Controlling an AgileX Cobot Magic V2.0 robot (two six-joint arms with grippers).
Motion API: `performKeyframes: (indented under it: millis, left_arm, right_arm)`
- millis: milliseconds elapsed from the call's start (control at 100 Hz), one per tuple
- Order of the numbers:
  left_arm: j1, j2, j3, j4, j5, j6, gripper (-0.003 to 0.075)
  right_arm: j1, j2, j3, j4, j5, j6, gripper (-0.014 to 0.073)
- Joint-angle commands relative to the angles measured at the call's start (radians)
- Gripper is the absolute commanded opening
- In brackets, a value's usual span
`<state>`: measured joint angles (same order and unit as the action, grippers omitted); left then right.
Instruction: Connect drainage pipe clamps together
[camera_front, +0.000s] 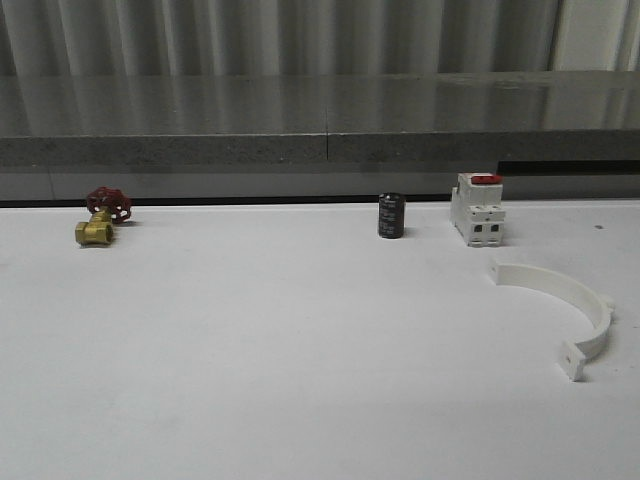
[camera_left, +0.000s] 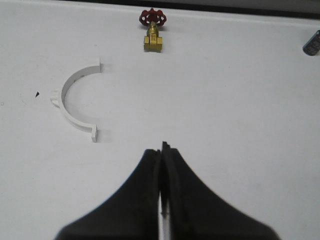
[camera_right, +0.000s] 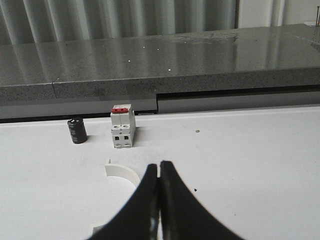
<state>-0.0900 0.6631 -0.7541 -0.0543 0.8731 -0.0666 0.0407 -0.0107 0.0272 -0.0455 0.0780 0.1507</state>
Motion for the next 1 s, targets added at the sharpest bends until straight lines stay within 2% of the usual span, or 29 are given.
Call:
performKeyframes:
  millis: [0,70,120,190,330,400,550,690,850,990]
  left_arm:
    - [-0.007,0.025,-0.036,-0.013,-0.033,-0.007,-0.0019]
    - [-0.007,0.033,-0.036,-0.013,-0.022,-0.007,0.0011]
    - [-0.007,0.038,-0.036,-0.013,-0.019,-0.007,0.0066]
    - [-0.007,0.038,-0.036,-0.013,-0.015,-0.007,0.0188]
    - [-0.007,0.038,-0.036,-0.013,0.000,-0.007,0.0519]
    - [-0.007,0.038,-0.036,-0.013,0.006,-0.007,0.0601]
    - [-0.007,0.058,-0.037,-0.013,-0.010,-0.007,0.0606]
    - [-0.003,0.166,-0.067,0.017,-0.043,-0.007,0.0606]
    - [0.063,0.361,-0.136,0.022,-0.090,0.007,0.0606]
    - [0.146,0.547,-0.224,0.022,-0.081,0.101,0.0606]
  right_arm:
    - [-0.005,-0.017,-0.017,-0.002,-0.090,-0.007,-0.0067]
    - [-0.005,-0.017,-0.017,-0.002,-0.090,-0.007,-0.0067]
    - [-0.005,-0.017,-0.017,-0.002,-0.090,-0.007,-0.0067]
    - [-0.005,-0.017,-0.017,-0.002,-0.090,-0.007,-0.0067]
    - [-0.005,-0.017,-0.017,-0.002,-0.090,-0.007,-0.0067]
    - [-0.005,-0.017,-0.017,-0.002,-0.090,-0.007,-0.0067]
    - [-0.005,-0.017,-0.017,-0.002,-0.090,-0.007,-0.0067]
    - [-0.005,-0.017,-0.017,-0.002,-0.090,-0.007,-0.0067]
    - [-0.005,-0.017,-0.017,-0.002,-0.090,-0.007,-0.0067]
    - [-0.005,-0.017,-0.017,-0.002,-0.090,-0.007,-0.0067]
